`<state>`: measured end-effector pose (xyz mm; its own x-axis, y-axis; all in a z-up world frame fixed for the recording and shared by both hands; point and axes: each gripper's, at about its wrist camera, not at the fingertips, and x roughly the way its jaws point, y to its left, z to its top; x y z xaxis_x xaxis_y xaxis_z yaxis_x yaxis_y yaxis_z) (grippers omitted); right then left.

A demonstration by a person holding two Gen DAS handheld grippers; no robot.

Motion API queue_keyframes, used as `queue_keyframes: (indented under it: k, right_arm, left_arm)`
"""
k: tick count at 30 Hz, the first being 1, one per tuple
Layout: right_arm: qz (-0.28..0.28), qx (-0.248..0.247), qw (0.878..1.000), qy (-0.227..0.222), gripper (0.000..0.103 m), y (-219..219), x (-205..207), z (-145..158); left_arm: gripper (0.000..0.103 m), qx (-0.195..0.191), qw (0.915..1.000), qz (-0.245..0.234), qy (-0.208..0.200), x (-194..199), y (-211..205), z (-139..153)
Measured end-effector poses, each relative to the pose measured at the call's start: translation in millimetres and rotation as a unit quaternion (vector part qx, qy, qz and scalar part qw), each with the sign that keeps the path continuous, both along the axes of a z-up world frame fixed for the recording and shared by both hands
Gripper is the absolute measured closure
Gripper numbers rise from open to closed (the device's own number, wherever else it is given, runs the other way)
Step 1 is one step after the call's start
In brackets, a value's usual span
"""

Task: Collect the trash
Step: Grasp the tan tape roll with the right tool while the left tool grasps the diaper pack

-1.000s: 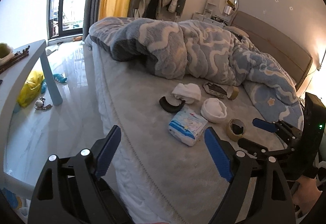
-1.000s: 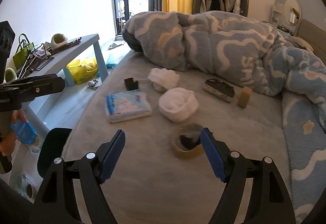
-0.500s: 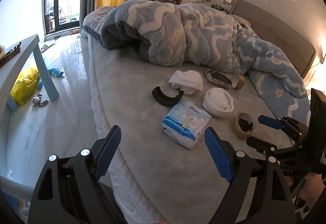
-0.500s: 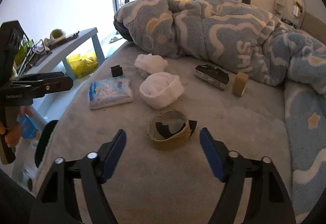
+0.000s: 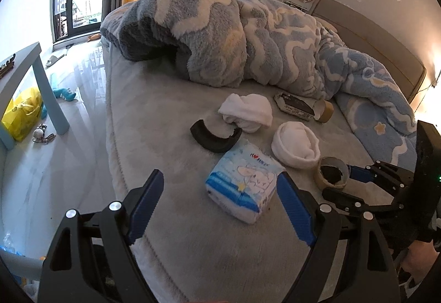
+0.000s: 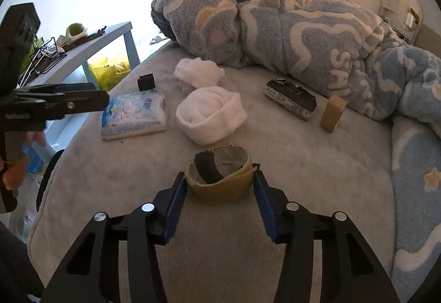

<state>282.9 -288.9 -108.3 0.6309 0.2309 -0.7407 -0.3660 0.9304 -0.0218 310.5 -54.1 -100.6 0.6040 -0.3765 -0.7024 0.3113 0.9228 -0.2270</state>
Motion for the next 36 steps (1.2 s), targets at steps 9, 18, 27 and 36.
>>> queue_keyframes:
  k: [9, 18, 27, 36]
  right_arm:
    - [0.016, 0.019, 1.0, -0.009, 0.053, -5, 3, 16]
    - [0.0, 0.065, 0.998, -0.012, 0.053, -26, 11, 24]
    - [0.002, 0.105, 0.994, -0.013, 0.053, -35, 18, 29]
    - [-0.011, 0.141, 0.99, -0.017, 0.053, -41, 23, 36]
  left_arm:
    - [0.017, 0.004, 0.9998, -0.018, -0.002, 12, -9, -9]
    - [0.018, 0.012, 0.9982, -0.058, 0.008, 15, -29, -19]
    - [0.024, 0.032, 0.997, -0.07, 0.012, 19, -42, -27]
    - [0.038, 0.026, 0.9973, -0.068, 0.008, 19, -42, -27]
